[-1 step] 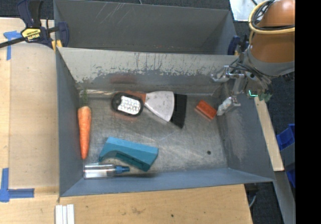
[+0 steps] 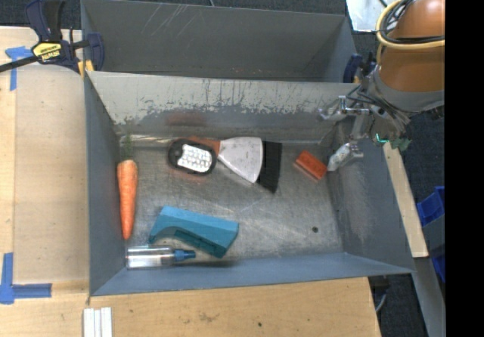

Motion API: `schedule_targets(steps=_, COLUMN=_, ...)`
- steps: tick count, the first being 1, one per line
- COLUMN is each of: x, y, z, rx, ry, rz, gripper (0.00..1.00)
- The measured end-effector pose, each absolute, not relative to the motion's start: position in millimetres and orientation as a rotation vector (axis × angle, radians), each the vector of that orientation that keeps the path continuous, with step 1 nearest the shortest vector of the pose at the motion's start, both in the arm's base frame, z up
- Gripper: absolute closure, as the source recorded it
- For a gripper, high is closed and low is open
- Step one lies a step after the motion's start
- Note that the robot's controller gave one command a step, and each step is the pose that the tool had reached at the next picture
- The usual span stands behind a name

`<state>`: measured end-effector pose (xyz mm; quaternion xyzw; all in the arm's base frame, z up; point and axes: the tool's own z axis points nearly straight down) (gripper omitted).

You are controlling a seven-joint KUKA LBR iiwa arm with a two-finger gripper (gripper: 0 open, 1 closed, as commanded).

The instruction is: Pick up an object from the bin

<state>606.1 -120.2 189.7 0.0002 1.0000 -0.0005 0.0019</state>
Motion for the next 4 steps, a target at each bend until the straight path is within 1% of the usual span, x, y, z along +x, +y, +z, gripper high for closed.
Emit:
schedule_targets(steps=1, x=614.5, y=-104, z=144, rx=0.058, ry=3.129, rz=-0.003, gripper=0.00)
schedule_targets(steps=2, x=607.4, y=-94, z=102, rx=0.057, ry=3.140, rz=0.005, gripper=0.00)
schedule_targets(steps=3, x=608.8, y=-144, z=89, rx=0.252, ry=3.124, rz=-0.003, gripper=1.00)
schedule_targets(steps=4, x=608.9, y=-144, z=89, rx=0.251, ry=3.124, rz=-0.003, gripper=1.00)
